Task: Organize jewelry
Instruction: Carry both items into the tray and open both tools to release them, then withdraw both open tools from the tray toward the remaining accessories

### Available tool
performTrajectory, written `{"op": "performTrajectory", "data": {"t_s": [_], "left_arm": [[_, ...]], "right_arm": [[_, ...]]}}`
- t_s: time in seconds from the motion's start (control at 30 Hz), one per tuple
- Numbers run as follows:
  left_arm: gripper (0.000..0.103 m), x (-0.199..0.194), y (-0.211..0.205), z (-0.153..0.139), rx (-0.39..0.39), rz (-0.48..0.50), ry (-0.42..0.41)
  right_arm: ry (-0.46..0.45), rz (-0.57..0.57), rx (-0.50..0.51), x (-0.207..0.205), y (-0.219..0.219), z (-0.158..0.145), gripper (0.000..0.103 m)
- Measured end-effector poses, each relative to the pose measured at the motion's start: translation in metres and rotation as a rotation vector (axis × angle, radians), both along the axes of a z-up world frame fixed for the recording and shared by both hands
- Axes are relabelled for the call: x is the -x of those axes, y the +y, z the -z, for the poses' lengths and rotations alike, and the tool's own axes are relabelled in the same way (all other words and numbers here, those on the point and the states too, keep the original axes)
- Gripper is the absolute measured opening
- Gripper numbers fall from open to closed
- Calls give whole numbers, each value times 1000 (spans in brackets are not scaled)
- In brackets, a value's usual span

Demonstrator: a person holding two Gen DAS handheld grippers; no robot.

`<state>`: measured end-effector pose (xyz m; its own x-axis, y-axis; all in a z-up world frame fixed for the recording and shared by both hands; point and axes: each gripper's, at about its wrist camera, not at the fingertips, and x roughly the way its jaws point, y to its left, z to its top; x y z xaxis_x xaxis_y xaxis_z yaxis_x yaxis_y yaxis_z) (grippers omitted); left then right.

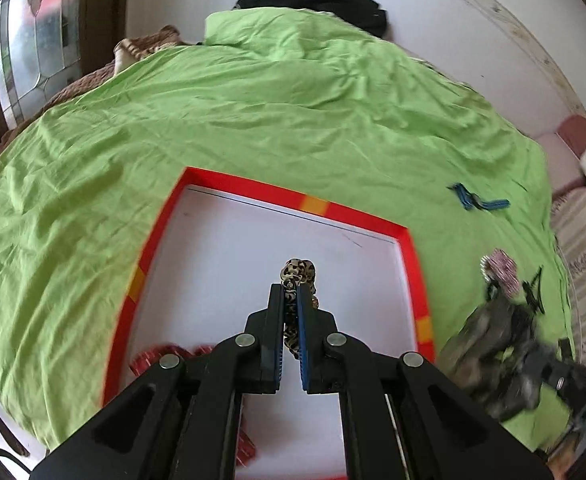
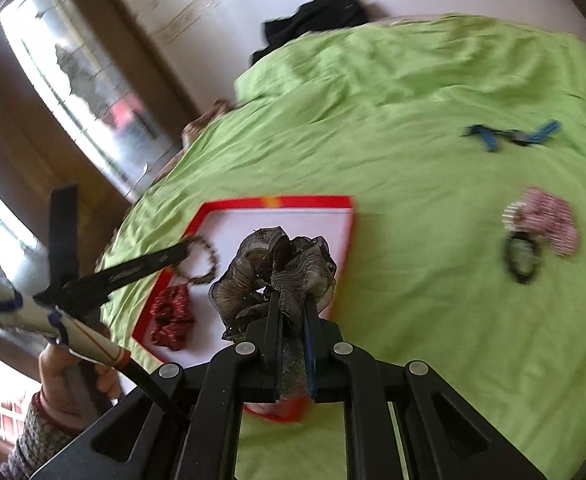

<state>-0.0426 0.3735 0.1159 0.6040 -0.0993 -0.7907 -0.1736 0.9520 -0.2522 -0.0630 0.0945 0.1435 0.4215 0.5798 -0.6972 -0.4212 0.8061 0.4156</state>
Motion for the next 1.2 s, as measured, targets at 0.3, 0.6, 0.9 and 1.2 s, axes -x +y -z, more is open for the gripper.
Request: {"op": "performTrajectory", "data": {"t_s": [0.3,0.6,0.9,1.2], "left_arm": [[6,-41,48,26,45,-74,56],[6,-74,69,44,64,-121,93],[42,-67,76,42,80,-141,58],[60,-21,44,-8,-49,-108,-31]], "right_arm": [[2,-24,78,-36,54,25,10],[17,53,160,-99,72,49,10],[28,77,181,-111,72,61,57],[-22,103,148,-83,37,30,63]]}}
